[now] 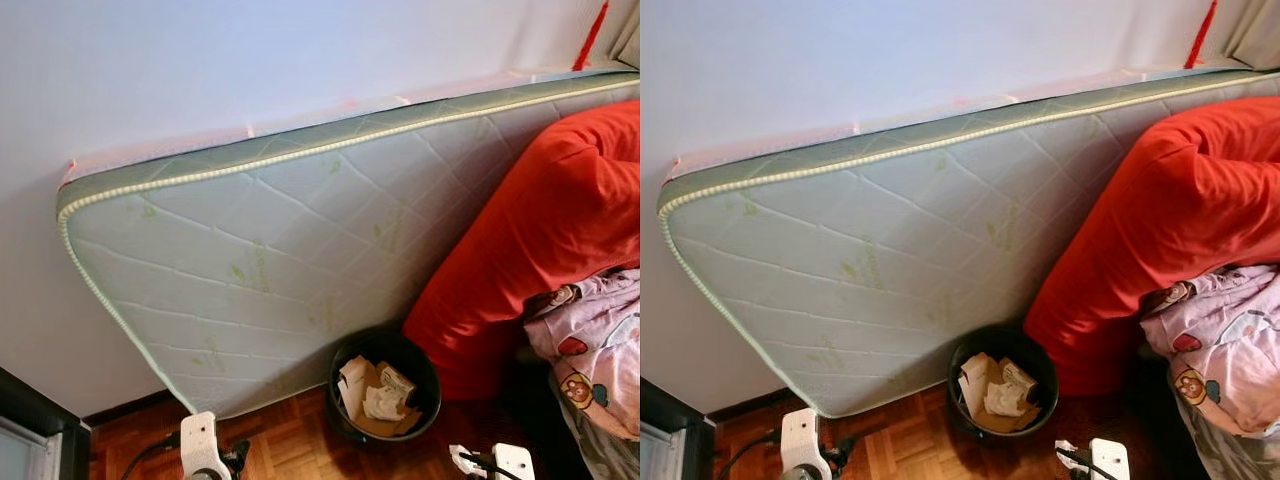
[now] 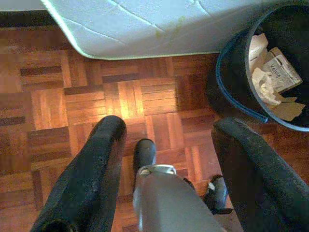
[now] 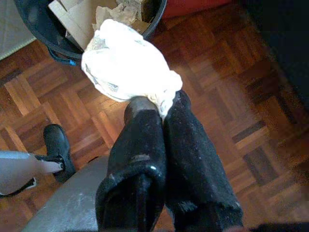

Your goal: Clean up the room

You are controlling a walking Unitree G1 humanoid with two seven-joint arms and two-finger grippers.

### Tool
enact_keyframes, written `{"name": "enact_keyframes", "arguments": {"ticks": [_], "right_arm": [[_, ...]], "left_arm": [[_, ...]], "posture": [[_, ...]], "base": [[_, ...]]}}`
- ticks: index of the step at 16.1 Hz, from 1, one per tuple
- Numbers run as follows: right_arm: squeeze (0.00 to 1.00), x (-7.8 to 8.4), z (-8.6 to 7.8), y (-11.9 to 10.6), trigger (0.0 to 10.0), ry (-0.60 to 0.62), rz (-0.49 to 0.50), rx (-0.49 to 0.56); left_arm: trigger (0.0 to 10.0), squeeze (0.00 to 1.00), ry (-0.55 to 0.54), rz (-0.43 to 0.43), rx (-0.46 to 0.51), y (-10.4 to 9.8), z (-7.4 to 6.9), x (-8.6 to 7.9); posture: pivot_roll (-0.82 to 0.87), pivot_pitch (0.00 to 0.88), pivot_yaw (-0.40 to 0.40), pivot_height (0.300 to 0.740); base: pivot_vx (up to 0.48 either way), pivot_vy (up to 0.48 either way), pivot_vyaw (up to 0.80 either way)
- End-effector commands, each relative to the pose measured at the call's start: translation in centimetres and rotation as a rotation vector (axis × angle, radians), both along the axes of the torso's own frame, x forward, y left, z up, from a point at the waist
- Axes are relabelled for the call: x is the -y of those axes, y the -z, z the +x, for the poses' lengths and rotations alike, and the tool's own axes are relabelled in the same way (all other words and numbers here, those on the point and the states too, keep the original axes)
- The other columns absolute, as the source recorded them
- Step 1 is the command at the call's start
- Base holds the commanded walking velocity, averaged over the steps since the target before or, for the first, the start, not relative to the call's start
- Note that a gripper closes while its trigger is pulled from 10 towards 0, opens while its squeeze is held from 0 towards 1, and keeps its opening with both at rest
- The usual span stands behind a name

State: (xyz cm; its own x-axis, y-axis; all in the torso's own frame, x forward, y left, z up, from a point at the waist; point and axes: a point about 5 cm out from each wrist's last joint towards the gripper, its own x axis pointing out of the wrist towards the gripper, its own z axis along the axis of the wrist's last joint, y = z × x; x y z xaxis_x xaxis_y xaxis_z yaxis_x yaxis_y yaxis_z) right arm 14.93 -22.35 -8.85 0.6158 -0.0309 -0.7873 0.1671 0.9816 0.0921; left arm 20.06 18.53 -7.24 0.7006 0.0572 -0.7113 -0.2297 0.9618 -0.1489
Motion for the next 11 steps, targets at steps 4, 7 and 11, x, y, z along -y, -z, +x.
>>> {"name": "enact_keyframes", "arguments": {"ticks": [4,7,11], "right_arm": [[0.00,-0.05,0.24,-0.13,10.0,-0.088,-0.030,0.000],[0.00,-0.05,0.11,-0.08,10.0,-0.034,-0.023,0.012],[0.00,-0.05,-0.14,0.07,10.0,0.006,-0.010,-0.001]], "left_arm": [[10.0,0.00,-0.011,0.004,-0.035,0.34,-0.45,0.06],[10.0,0.00,-0.001,0.007,-0.037,0.37,-0.52,0.09],[10.0,0.00,0.001,0.010,-0.033,0.35,-0.52,0.12]], "posture": [[0.05,0.033,-0.030,0.740],[0.05,0.036,-0.022,0.740],[0.05,0.037,-0.024,0.740]], "base": [[0.329,0.000,0.00],[0.395,0.000,0.41],[0.402,0.000,0.19]]}}
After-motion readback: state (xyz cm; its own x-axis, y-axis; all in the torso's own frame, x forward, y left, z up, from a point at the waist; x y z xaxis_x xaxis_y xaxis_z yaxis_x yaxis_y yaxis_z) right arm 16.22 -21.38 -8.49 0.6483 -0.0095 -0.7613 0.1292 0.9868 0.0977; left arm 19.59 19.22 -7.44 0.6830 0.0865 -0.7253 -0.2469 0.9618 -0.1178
